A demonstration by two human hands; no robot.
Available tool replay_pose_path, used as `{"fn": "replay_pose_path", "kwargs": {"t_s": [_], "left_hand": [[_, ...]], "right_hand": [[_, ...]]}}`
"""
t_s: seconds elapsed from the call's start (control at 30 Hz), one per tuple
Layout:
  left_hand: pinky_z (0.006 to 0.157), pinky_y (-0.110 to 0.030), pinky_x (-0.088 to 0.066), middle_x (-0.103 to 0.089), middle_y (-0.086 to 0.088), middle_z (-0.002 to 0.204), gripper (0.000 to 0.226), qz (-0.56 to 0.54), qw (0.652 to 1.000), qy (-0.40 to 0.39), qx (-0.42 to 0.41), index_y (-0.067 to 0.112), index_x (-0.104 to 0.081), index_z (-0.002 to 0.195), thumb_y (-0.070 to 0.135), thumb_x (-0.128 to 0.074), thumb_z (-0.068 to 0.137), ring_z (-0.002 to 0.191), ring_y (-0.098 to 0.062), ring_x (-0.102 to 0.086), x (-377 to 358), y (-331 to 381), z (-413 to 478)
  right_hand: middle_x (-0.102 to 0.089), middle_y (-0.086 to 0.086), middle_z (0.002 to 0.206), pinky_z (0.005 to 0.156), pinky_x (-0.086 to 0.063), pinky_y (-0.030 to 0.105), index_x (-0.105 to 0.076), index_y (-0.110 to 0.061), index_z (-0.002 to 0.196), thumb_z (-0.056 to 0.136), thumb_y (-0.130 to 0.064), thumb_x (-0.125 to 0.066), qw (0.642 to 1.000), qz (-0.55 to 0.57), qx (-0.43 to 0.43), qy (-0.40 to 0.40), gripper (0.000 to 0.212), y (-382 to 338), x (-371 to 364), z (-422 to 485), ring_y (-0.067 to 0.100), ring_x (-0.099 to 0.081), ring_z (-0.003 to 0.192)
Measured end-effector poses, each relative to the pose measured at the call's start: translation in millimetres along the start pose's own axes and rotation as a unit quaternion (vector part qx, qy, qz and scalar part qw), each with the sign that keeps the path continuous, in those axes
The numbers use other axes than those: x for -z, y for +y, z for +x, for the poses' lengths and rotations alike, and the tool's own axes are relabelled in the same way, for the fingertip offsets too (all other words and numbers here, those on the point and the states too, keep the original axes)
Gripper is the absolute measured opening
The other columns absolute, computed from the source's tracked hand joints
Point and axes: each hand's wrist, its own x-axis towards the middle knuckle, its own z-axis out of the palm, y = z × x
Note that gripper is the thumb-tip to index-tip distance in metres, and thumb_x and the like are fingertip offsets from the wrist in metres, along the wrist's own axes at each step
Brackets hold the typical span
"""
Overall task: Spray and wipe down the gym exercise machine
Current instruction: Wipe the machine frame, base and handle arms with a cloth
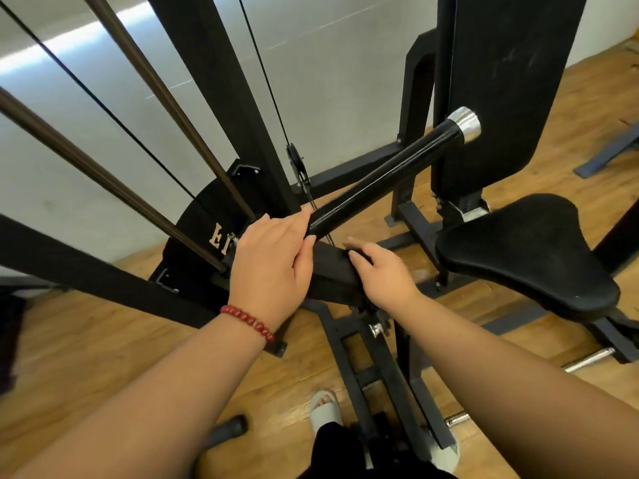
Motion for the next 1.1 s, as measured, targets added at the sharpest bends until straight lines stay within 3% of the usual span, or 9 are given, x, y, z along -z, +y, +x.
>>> {"fn": "replay_pose_path", "kwargs": {"t_s": [0.1,0.2,0.4,0.47,0.57,0.67,0.77,0.9,1.1], "left_hand": [[0.106,-0.035,-0.033,-0.07,-0.001,0.107,0.047,-0.003,1.0,0.002,0.001,0.008,-0.055,0.133,0.03,-0.035,0.096,0.099,-0.019,-0.066,-1.4,-0.2,-0.7],[0.108,-0.034,-0.031,-0.07,-0.002,0.11,0.047,0.003,1.0,-0.003,0.014,0.008,-0.055,0.133,0.031,-0.035,0.097,0.103,-0.019,-0.065,-1.1,2.4,-0.6],[0.108,-0.034,-0.03,-0.071,-0.005,0.11,0.045,0.032,0.999,-0.003,0.04,0.007,-0.056,0.132,0.03,-0.039,0.097,0.104,-0.022,-0.066,-2.1,7.9,0.6],[0.107,-0.034,-0.029,-0.071,-0.006,0.109,0.044,0.041,0.998,-0.003,0.046,0.007,-0.056,0.133,0.028,-0.042,0.096,0.103,-0.023,-0.066,-2.8,8.4,0.9],[0.107,-0.034,-0.03,-0.07,-0.007,0.11,0.045,0.054,0.997,-0.004,0.047,0.006,-0.055,0.133,0.029,-0.044,0.096,0.103,-0.024,-0.066,-3.2,9.4,0.8],[0.106,-0.034,-0.03,-0.07,-0.008,0.11,0.045,0.076,0.996,-0.004,0.047,0.006,-0.055,0.132,0.029,-0.046,0.095,0.104,-0.025,-0.066,-3.3,10.6,0.7],[0.105,-0.035,-0.03,-0.071,-0.008,0.111,0.044,0.098,0.994,0.011,0.048,0.006,-0.057,0.131,0.029,-0.046,0.095,0.104,-0.026,-0.067,-4.9,11.3,1.0],[0.103,-0.036,-0.031,-0.071,-0.009,0.11,0.044,0.098,0.993,0.032,0.052,0.007,-0.059,0.13,0.028,-0.049,0.093,0.104,-0.028,-0.067,-6.1,13.6,0.1],[0.098,-0.03,-0.036,-0.069,-0.005,0.111,0.041,0.086,0.993,0.069,0.047,0.01,-0.061,0.128,0.029,-0.052,0.093,0.103,-0.023,-0.064,-11.4,9.7,-3.7]], "right_hand": [[-0.062,-0.02,0.114,0.087,-0.032,-0.002,-0.061,-0.027,0.123,0.102,-0.016,-0.048,0.992,0.055,0.109,-0.044,0.027,-28.8,-8.4,-8.7,-0.004,-0.054,0.11],[-0.054,-0.016,0.134,0.101,-0.031,0.004,-0.055,-0.029,0.131,0.101,-0.013,-0.05,0.978,0.059,0.188,-0.072,0.035,-9.2,-1.6,-22.2,-0.011,-0.046,0.123],[-0.051,-0.008,0.142,0.105,-0.028,0.016,-0.053,-0.025,0.138,0.104,-0.024,-0.042,1.0,-0.006,-0.004,-0.014,0.035,35.2,13.5,-2.6,0.012,-0.042,0.136],[-0.052,-0.003,0.143,0.11,-0.028,0.02,-0.054,-0.022,0.137,0.104,-0.022,-0.043,1.0,0.001,0.023,-0.014,0.035,9.4,2.8,1.4,0.012,-0.041,0.136],[-0.06,-0.005,0.13,0.106,-0.04,0.025,-0.058,-0.021,0.132,0.102,-0.019,-0.046,0.984,0.032,0.167,-0.052,0.031,-26.7,-8.5,-10.1,0.006,-0.051,0.123],[-0.055,-0.014,0.132,0.105,-0.037,0.015,-0.055,-0.024,0.134,0.102,-0.017,-0.048,0.968,0.054,0.233,-0.081,0.034,-10.2,-3.6,-15.8,-0.002,-0.048,0.125],[-0.05,-0.012,0.141,0.11,-0.033,0.015,-0.053,-0.025,0.137,0.103,-0.02,-0.046,0.987,0.023,0.149,-0.05,0.035,34.4,9.6,-10.8,-0.005,-0.04,0.129],[-0.057,-0.003,0.134,0.097,-0.033,0.019,-0.055,-0.024,0.136,0.104,-0.024,-0.043,0.999,-0.011,-0.028,0.012,0.034,50.0,16.3,-1.1,0.013,-0.049,0.127],[-0.046,-0.024,0.131,0.106,-0.031,0.011,-0.056,-0.026,0.134,0.101,-0.022,-0.049,0.987,0.056,0.15,-0.021,0.034,-2.3,-7.3,-28.8,-0.007,-0.039,0.128]]}}
